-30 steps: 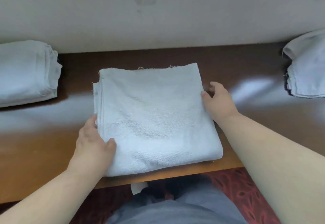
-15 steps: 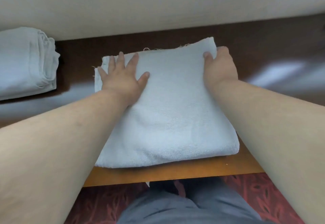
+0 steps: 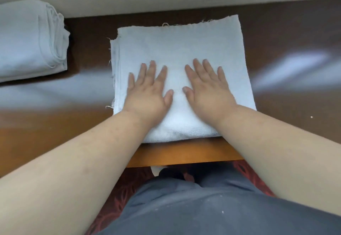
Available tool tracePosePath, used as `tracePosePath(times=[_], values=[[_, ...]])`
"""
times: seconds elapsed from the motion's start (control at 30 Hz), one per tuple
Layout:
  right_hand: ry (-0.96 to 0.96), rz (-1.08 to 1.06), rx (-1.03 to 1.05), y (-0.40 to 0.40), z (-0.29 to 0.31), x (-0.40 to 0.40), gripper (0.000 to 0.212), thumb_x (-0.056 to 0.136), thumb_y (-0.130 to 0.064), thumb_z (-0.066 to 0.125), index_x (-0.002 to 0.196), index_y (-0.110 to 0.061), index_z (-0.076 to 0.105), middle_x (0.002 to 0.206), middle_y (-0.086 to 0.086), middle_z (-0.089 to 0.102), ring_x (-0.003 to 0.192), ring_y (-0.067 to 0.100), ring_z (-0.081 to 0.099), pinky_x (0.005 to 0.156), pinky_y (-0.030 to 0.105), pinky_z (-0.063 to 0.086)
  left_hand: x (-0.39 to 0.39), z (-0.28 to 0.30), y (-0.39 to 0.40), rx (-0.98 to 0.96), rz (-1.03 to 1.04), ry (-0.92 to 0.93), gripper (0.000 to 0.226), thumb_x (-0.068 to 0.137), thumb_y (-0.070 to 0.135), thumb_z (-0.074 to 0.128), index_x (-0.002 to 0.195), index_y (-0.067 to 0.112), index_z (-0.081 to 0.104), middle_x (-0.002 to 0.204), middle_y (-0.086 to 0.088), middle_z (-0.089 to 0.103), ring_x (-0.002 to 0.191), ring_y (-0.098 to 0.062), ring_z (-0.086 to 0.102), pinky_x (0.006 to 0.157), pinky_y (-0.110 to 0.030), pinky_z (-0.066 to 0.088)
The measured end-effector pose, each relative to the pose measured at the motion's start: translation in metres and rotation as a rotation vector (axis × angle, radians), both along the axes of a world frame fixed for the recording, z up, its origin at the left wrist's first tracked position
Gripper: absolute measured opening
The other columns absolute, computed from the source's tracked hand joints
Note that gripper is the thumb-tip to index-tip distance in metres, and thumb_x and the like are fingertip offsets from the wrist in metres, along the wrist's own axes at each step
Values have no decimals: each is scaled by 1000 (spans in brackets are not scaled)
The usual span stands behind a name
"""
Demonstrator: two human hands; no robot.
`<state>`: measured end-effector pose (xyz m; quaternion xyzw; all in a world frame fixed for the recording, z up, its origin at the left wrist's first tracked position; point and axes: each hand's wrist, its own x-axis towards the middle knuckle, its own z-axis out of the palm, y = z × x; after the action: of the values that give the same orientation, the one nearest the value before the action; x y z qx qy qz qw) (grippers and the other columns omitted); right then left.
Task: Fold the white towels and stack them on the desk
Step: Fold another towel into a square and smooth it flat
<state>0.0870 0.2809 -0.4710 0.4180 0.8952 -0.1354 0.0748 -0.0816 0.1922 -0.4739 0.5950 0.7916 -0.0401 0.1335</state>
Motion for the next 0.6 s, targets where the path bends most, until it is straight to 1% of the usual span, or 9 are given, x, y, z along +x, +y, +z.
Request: tracePosePath(times=[0.1, 0.2, 0.23, 0.3, 0.37, 0.4, 0.43, 0.53, 0.6], values=[[-60, -71, 27, 12, -1, 18, 73, 97, -63, 14, 158, -27, 2, 167, 1, -5, 152, 21, -10, 122, 50, -4, -24, -5, -21, -24, 173, -1, 71, 94, 57, 15, 155, 27, -4, 164, -4, -9, 150, -28, -9, 119, -53, -2], [-110, -139, 23, 15, 3, 22, 75, 96, -65, 13, 158, -25, 1, 166, 3, -6, 152, 23, -11, 121, 52, -5, -33, 0, -34, -60, 262, 0, 71, 96, 54, 14, 155, 22, -7, 163, -8, -13, 150, -31, -10, 119, -54, -2], [-108, -127, 22, 9, 6, 19, 74, 97, -63, 13, 158, -23, 2, 166, 4, -6, 152, 23, -10, 121, 53, -5, -30, 4, -37, -32, 213, 35, 70, 97, 52, 13, 155, 21, -7, 163, -11, -13, 150, -32, -10, 119, -53, -3], [-63, -27, 27, -11, 13, 18, 71, 98, -59, 11, 158, -21, 8, 167, 4, 0, 153, 23, -5, 121, 52, -3, -20, 12, -45, 57, -38, 40, 67, 96, 50, 11, 155, 22, -4, 164, -10, -8, 150, -30, -7, 119, -50, -2], [-45, 73, 39, -34, 13, 31, 70, 97, -57, 9, 157, -22, 14, 166, 3, 6, 153, 21, 0, 122, 51, 0, -12, 12, -60, 38, -326, -2, 67, 94, 56, 8, 155, 28, 2, 165, -8, -1, 151, -27, -2, 120, -47, 0], [-60, 69, 29, -40, 12, 43, 70, 97, -57, 9, 158, -23, 13, 166, 3, 6, 153, 21, 0, 122, 50, 0, -13, 11, -69, -6, -386, -8, 69, 93, 60, 6, 155, 31, 3, 165, -6, 0, 151, -25, -2, 120, -47, 1], [-78, 31, 18, -42, 10, 56, 69, 97, -58, 10, 158, -24, 11, 167, 2, 4, 153, 20, -1, 122, 49, 0, -18, 10, -77, -44, -380, -12, 70, 92, 63, 5, 155, 32, 3, 165, -5, -1, 151, -24, -4, 120, -47, 0], [-115, -94, 16, -34, 5, 87, 70, 97, -60, 15, 158, -26, 8, 167, 1, 1, 153, 19, -3, 122, 51, 2, -34, 6, -87, -75, -254, -30, 72, 92, 67, 11, 155, 33, 0, 165, -3, -5, 150, -23, -9, 120, -50, -3], [-121, -117, 6, -29, 5, 90, 71, 97, -62, 14, 158, -26, 7, 167, 1, 0, 153, 19, -5, 122, 52, 2, -36, 6, -88, -69, -253, -19, 74, 92, 68, 11, 155, 32, -2, 164, -4, -7, 150, -23, -11, 120, -50, -3]])
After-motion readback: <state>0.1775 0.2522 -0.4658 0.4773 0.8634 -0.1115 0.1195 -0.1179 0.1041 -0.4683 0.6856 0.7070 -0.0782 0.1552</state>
